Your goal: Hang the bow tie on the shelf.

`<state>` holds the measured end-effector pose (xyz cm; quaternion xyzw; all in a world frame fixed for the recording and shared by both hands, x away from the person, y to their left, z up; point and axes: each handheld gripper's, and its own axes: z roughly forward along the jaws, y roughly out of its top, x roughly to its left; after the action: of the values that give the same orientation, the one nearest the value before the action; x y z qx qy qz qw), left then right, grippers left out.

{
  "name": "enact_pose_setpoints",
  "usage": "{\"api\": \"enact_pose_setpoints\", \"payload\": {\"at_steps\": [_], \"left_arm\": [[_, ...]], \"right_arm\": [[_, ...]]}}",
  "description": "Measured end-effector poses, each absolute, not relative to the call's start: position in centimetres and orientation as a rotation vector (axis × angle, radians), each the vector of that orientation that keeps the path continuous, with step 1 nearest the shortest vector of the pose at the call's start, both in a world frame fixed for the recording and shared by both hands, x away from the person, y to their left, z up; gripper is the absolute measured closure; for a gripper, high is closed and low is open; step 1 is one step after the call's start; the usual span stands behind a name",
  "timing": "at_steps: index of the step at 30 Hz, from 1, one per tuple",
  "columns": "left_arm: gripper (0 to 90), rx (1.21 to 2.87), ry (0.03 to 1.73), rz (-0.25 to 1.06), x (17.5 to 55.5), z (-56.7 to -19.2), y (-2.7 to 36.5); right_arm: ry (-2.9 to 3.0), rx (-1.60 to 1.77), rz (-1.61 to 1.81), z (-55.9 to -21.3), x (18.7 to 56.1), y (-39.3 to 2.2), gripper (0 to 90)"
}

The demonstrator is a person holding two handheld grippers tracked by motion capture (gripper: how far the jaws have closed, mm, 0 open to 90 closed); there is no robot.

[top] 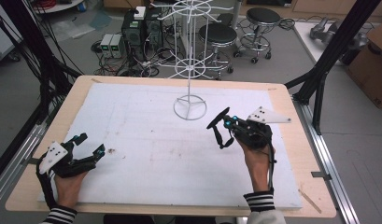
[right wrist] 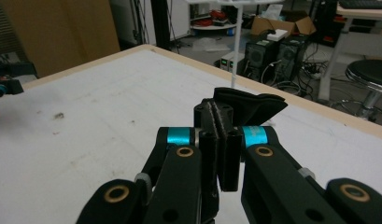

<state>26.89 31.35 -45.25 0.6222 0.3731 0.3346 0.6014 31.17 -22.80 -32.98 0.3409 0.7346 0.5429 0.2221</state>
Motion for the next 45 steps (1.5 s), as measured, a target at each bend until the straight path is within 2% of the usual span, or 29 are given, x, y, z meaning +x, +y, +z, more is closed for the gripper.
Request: {"api": "enact_pose_setpoints", "payload": {"at_steps": [20, 45], "left_arm": [[16.1, 1.441, 0.865, 0.774, 26.9, -45.3, 31.4], [16.1, 1.442, 0.869, 0.772, 26.9, -45.3, 31.4]], "right_arm": [[2.041, 0.783, 1.566, -28.5, 32.9, -18.0, 89.0], [2.089, 0.689, 1.611, -25.7, 36.1, -12.7, 89.0]]}}
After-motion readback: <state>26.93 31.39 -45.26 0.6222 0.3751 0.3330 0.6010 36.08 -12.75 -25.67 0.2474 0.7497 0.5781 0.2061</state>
